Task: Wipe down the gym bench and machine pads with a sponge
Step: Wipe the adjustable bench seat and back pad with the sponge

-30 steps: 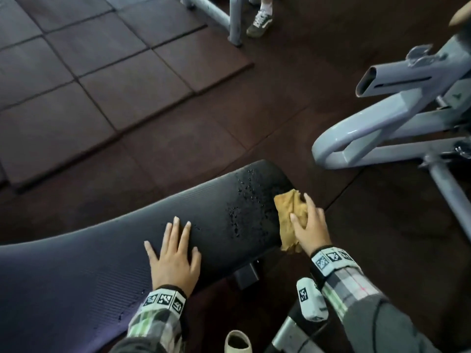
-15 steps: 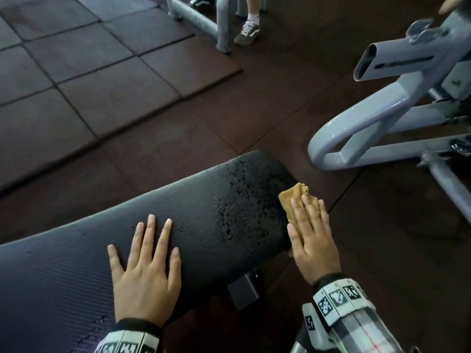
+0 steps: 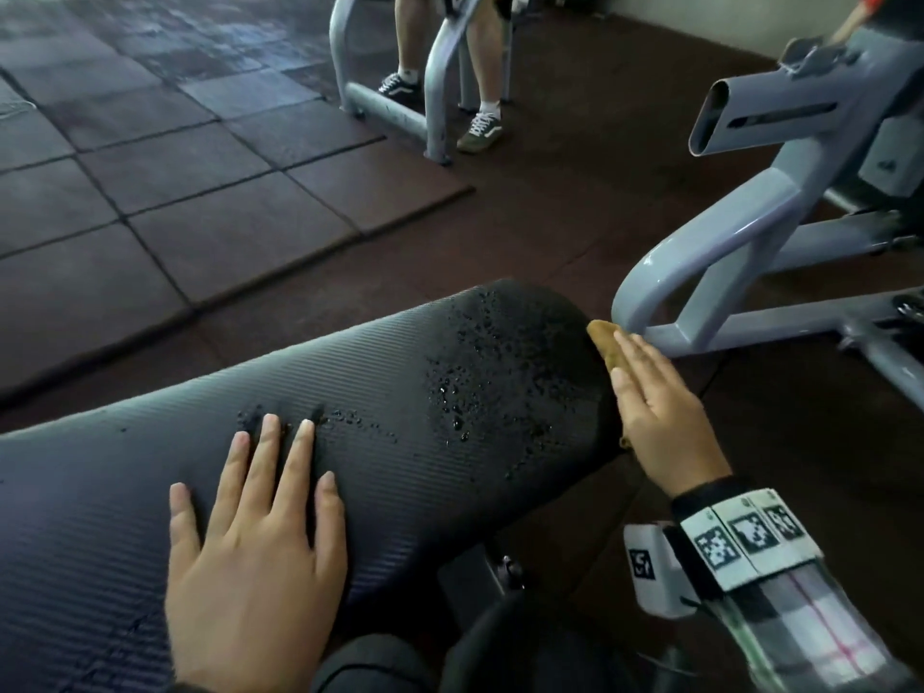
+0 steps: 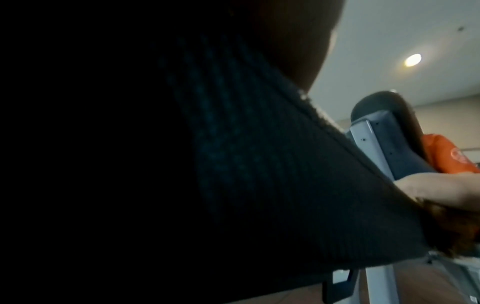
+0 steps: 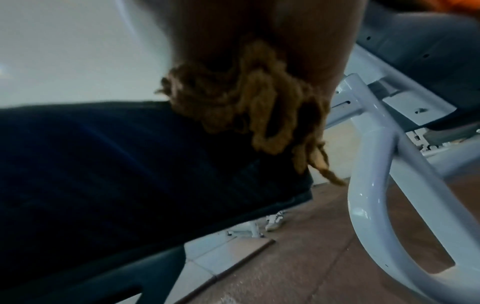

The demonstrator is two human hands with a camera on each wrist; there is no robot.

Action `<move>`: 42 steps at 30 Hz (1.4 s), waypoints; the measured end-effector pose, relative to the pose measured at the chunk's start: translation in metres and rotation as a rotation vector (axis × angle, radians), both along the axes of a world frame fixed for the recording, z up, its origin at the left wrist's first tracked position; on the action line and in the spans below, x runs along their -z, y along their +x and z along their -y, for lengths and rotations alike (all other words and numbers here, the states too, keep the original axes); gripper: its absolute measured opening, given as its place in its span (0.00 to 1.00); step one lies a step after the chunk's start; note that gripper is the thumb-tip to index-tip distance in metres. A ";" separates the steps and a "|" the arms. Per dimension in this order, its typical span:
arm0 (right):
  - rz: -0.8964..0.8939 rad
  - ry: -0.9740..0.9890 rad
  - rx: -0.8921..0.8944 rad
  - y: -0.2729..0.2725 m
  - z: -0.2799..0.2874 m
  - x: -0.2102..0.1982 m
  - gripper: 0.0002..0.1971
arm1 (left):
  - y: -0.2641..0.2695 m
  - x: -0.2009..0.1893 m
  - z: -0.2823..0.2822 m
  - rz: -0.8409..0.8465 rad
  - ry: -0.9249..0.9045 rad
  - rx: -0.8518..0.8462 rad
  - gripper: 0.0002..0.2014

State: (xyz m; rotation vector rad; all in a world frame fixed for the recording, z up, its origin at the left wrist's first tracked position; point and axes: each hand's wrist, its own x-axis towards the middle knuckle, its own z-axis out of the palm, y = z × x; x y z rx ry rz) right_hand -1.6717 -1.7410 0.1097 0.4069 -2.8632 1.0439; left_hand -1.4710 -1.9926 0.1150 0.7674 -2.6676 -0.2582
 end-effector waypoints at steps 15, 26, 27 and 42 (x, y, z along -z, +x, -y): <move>-0.055 0.162 -0.047 -0.009 0.015 -0.006 0.23 | 0.001 0.000 -0.004 -0.074 -0.013 -0.008 0.26; -0.198 0.301 -0.104 0.043 0.030 -0.002 0.27 | 0.002 -0.001 -0.006 -0.072 -0.017 -0.005 0.27; -0.182 0.325 -0.114 0.039 0.034 -0.006 0.25 | 0.003 -0.001 -0.006 -0.070 -0.015 -0.004 0.27; 0.081 0.305 -0.101 0.023 0.002 -0.030 0.25 | 0.003 0.003 -0.005 -0.107 -0.007 0.013 0.28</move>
